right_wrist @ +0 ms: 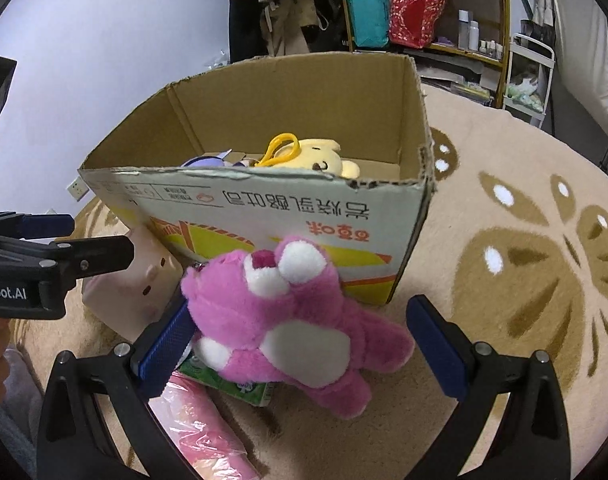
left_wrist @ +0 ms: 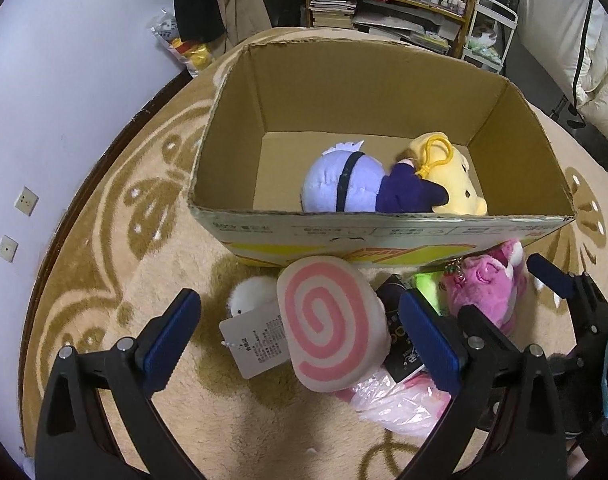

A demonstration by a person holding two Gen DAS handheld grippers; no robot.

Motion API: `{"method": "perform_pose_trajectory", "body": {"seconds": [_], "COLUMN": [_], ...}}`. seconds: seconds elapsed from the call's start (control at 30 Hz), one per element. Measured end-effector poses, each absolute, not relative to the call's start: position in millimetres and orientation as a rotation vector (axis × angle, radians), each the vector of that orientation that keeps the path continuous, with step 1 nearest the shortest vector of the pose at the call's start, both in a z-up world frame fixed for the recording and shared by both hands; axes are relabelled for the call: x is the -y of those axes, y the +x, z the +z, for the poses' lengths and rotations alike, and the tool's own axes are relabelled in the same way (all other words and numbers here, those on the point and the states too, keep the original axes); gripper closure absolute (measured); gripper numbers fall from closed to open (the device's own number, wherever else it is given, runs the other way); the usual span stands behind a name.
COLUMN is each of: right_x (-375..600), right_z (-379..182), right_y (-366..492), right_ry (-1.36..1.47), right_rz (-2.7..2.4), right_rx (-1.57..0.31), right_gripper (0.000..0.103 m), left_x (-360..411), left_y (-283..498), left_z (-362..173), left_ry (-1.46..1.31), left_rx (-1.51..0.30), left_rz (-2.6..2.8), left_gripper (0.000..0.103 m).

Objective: Organize soft objects
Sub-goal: 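Grasp the pink-swirl plush with the left tool while the right tool grasps the pink bear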

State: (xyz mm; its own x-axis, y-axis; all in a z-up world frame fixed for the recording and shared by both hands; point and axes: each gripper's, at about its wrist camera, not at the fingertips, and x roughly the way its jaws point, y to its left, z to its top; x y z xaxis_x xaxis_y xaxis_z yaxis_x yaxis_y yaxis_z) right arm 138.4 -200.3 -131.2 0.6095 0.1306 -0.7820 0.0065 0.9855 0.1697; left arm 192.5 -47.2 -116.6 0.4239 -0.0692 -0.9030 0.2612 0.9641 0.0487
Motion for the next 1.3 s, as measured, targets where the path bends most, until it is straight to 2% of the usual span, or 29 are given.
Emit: {"method": "perform_pose_trajectory", "body": {"seconds": [0.2,0.27,0.33,0.4,0.47,0.53,0.7,1.13,1.3], "right_x": [198.1,198.5,196.8,194.2,191.7,193.1,198.9,193.7,192.8], "right_z": [-138.3,-141.0,-142.5,-144.3,-146.5,-147.9,-148.4,-148.0,-146.9], "right_y": [144.4,146.8,149.0,149.9,150.7,151.5,152.4,145.5,147.9], "right_ry": [0.153,0.146,0.134,0.122,0.112,0.121,0.147,0.14,0.139], "right_rz": [0.079,0.076,0.065,0.065,0.065,0.07,0.079,0.074,0.075], "right_rx": [-0.935,-0.945,-0.943,-0.942,-0.945,-0.947,-0.95,-0.946,-0.953], "right_gripper": [0.0,0.0,0.0,0.0,0.0,0.001,0.005,0.008,0.009], "left_x": [53.5,55.9,57.2,57.0,55.8,53.9,55.3,65.4,57.7], "left_y": [190.9,190.6,191.1,191.3,192.8,194.7,196.2,199.6,200.7], "left_z": [-117.3,-118.3,-120.0,-121.9,-126.3,-131.4,-136.5,-146.4,-148.8], "left_ry": [0.22,0.229,0.225,0.222,0.198,0.156,0.157,0.185,0.146], "left_rx": [-1.101,-1.105,-1.116,-1.126,-1.157,-1.194,-1.209,-1.217,-1.22], "left_rz": [-0.223,-0.237,-0.254,-0.255,-0.273,-0.297,-0.295,-0.297,-0.287], "left_gripper": [0.007,0.014,0.018,0.025,0.037,0.044,0.045,0.053,0.063]}}
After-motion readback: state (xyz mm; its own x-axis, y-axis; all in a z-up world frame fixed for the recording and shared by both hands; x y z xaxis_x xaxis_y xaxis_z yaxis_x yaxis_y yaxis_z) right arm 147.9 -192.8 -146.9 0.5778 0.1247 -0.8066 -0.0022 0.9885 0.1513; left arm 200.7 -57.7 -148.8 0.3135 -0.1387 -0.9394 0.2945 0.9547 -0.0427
